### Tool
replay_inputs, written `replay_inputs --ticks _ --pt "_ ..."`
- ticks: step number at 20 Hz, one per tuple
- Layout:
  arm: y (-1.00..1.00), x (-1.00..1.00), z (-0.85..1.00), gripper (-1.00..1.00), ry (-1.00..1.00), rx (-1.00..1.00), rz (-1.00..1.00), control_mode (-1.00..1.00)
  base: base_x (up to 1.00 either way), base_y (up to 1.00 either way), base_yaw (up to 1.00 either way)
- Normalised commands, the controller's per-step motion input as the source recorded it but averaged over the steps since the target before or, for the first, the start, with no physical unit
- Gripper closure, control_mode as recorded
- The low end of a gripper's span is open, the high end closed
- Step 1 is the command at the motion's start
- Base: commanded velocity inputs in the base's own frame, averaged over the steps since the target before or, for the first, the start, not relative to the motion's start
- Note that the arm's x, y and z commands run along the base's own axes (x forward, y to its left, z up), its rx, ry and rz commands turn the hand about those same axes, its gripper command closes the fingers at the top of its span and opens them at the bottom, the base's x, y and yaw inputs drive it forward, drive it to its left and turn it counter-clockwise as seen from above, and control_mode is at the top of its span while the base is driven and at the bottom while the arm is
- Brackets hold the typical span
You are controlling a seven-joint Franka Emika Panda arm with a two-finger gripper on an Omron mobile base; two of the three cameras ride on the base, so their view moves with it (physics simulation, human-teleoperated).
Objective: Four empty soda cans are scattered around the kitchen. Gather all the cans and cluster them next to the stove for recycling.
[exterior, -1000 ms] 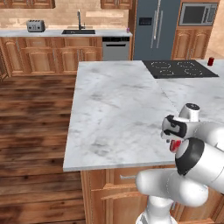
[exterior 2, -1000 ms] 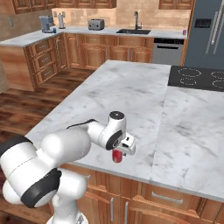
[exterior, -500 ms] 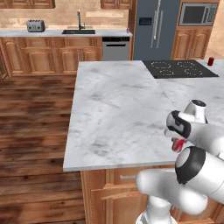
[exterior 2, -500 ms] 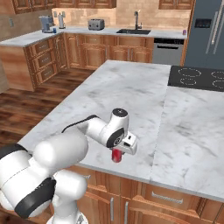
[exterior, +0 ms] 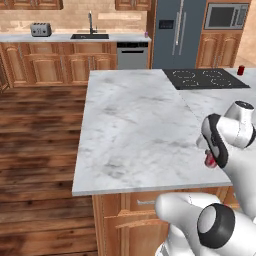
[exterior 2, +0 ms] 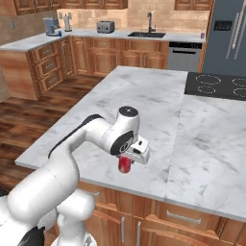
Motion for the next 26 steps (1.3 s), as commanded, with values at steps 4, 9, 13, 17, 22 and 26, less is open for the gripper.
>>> replay_inputs --ticks 4,9,13,17,22,26 --pt "0.17 -0.62 0.65 1.0 0.0 0.0 0.0 -1.0 0.0 0.0 0.0" --pt "0.3 -0.68 0.39 1.0 0.0 0.0 0.0 -1.0 0.0 0.0 0.0" --pt "0.33 -0.81 0.17 1.0 0.0 0.0 0.0 -1.0 0.0 0.0 0.0" --pt "0.39 -0.69 0.03 1.0 0.0 0.0 0.0 -1.0 0.0 0.0 0.0" --pt "0.26 -0.42 0.0 1.0 0.0 0.0 0.0 -1.0 0.0 0.0 0.0" --pt "0.17 -0.41 0.0 1.0 0.0 0.0 0.0 -1.0 0.0 0.0 0.0"
